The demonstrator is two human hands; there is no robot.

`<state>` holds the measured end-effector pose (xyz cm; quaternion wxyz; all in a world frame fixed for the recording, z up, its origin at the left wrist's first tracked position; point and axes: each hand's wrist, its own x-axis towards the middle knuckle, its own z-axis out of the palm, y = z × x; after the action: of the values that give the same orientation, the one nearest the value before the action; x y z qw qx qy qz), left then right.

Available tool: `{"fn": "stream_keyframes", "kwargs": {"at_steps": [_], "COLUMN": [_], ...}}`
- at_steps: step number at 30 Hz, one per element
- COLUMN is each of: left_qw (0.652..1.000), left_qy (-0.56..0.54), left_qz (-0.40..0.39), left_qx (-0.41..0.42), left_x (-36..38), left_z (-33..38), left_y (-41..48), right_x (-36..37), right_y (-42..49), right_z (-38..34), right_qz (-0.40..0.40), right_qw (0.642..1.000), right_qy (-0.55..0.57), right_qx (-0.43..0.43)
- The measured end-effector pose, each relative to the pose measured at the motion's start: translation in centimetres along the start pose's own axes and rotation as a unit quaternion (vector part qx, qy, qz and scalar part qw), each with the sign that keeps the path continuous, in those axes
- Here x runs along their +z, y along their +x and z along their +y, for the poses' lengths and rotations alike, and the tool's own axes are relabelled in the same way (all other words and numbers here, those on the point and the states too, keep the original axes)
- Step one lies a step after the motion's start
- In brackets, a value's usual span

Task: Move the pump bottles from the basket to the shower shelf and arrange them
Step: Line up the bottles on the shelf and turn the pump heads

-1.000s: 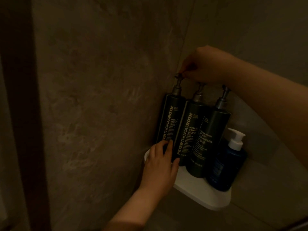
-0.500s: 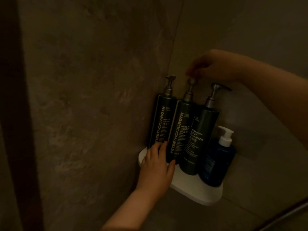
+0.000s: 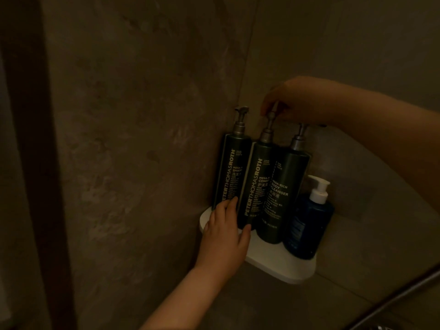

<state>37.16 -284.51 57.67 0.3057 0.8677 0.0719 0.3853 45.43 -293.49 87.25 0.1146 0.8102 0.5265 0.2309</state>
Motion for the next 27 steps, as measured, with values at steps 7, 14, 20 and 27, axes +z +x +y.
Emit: {"fn": "stream_keyframes", "kwargs": {"at_steps": [7,14,20,27], "left_qw": [0.999,0.999,0.997,0.995], "left_qy": [-0.041,-0.039,-0.057,-0.077], "left_qz": [0.004,0.028,0.051,0.062], "left_qx": [-0.011,0.001,0.016,0.03], "left_x": [-0.6,-0.4,-0.3,-0.1], "left_z": [0.3,1.0,1.6,1.5], "left_y": [-0.4,-0.8,-1.2,-1.5], "right_x": [-0.5,-1.3,-1.6,-2.1], "right_y": [-0.9,-2.1,-2.7,-3.0], "right_z": [-1.2,-1.9,-2.2,-1.8], "right_qz": [0.025,0.053,0.063,0.045], "right_qw": [0.999,0.996,0.995,0.997], "right_qy": [-0.024,-0.022,-0.011,0.054], "right_qx": [-0.04,-0.064,-0.072,-0.038]}}
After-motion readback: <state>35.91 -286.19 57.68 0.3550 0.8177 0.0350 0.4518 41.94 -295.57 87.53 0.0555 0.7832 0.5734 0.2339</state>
